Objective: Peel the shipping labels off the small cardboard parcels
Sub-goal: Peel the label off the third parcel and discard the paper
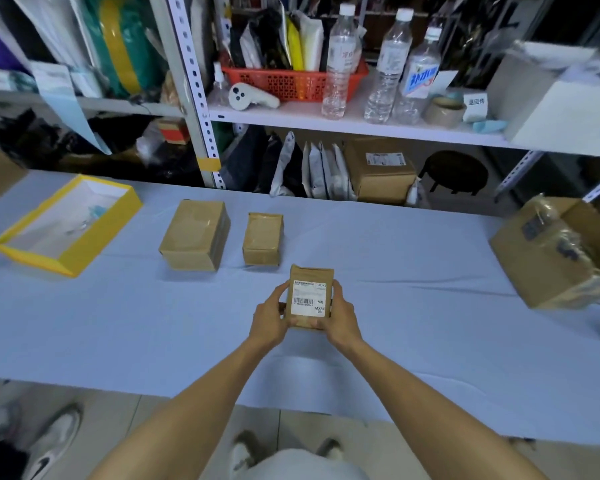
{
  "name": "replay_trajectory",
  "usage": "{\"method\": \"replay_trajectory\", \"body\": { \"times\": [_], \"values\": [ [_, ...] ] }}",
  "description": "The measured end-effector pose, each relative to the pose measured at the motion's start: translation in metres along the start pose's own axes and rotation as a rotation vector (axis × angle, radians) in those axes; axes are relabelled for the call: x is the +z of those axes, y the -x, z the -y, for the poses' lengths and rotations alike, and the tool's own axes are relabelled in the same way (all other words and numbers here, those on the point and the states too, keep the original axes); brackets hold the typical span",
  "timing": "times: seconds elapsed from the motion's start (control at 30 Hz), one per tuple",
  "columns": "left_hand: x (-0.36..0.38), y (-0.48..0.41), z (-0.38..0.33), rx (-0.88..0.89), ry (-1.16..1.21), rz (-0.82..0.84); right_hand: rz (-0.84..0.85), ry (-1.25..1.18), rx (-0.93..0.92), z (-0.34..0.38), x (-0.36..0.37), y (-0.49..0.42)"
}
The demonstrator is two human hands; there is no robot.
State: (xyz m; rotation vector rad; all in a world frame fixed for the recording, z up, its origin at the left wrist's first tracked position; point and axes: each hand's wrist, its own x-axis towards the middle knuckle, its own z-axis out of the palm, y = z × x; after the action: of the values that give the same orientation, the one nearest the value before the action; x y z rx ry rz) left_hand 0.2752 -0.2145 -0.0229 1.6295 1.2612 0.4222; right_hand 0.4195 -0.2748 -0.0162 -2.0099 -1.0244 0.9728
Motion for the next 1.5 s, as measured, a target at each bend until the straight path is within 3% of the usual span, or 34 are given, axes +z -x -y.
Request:
{"method": "replay_trajectory", "body": {
  "times": [0.1,0.47,0.9,1.5],
  "values": [
    [0.001,0.001,0.002,-0.007,0.039,0.014,-0.022,0.081,-0.028,-0.002,0.004,0.002],
    [-0.001,-0.003,0.009,0.014,0.101,-0.015,0.035,-0.023,-0.026,0.008,0.0,-0.001],
    [-0.001,-0.009,0.008,0.075,-0.07,0.018,0.05,-0.016,-0.047,0.006,0.0,-0.007],
    [-0.001,-0.011,0.011,0.085,-0.103,0.015,0.036,0.005,-0.054,0.002,0.002,-0.006]
  ]
}}
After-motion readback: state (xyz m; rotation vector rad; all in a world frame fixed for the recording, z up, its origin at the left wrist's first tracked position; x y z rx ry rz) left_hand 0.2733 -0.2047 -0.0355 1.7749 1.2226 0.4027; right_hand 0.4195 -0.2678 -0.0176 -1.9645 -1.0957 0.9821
